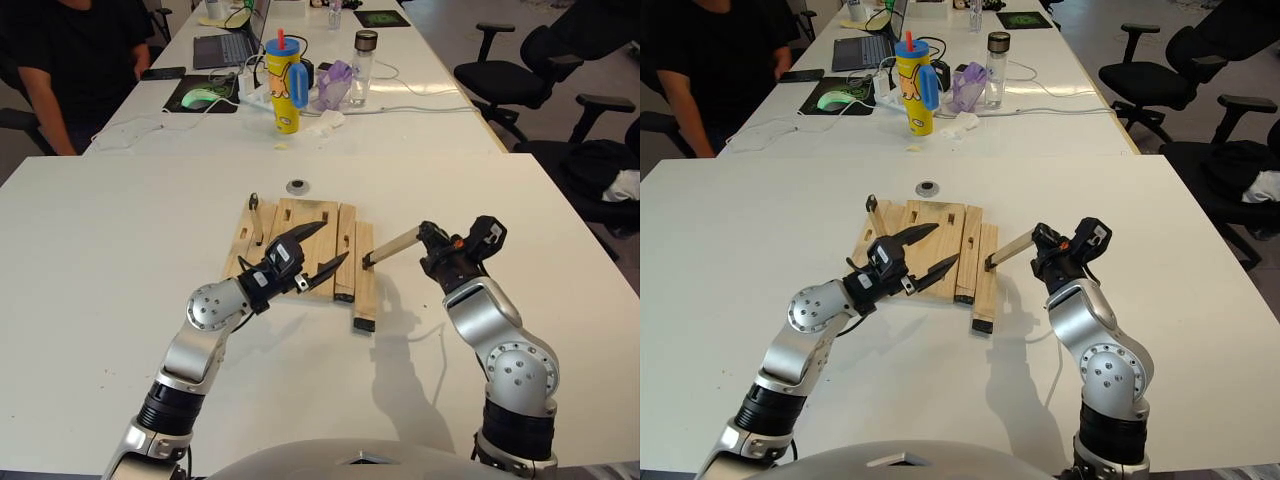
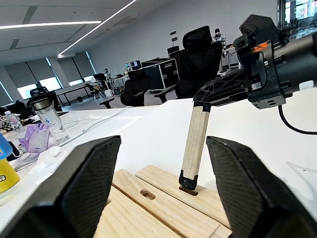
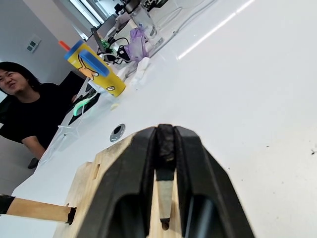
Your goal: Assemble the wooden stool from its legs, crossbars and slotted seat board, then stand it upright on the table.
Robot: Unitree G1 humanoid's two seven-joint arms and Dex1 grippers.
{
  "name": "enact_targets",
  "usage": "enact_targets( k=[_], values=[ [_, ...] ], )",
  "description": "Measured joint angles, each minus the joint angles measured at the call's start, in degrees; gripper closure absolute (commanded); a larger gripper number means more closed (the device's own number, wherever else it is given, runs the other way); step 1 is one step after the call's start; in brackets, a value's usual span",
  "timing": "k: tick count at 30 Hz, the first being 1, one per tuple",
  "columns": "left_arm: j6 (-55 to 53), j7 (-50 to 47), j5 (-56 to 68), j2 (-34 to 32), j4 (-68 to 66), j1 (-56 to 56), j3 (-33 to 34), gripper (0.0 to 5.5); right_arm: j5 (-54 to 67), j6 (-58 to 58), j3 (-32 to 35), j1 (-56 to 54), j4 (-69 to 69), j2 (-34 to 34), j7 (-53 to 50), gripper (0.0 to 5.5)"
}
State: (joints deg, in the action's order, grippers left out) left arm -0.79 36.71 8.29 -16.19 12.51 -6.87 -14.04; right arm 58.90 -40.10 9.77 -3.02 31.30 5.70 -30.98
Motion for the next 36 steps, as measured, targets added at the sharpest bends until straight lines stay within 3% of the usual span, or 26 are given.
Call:
enact_targets(
  k=[11,24,36],
  values=[
    [-0.14,-0.72,-0.01,0.13,0.01,-0.06,0.01,2.3,-1.97,-1.77,-0.19,-0.15,-0.17,0.6,1.38,5.08],
    [-0.22,-3.63,-0.55,0.86,0.2,0.5,-0.34,2.3,-3.05,-11.91,-0.81,-3.44,2.47,5.7,0.76,5.08],
    [-0.15,-5.97,-2.13,1.94,0.29,0.69,-0.62,2.3,-15.53,-19.0,-10.35,-7.57,6.4,13.93,5.81,5.07]
  ],
)
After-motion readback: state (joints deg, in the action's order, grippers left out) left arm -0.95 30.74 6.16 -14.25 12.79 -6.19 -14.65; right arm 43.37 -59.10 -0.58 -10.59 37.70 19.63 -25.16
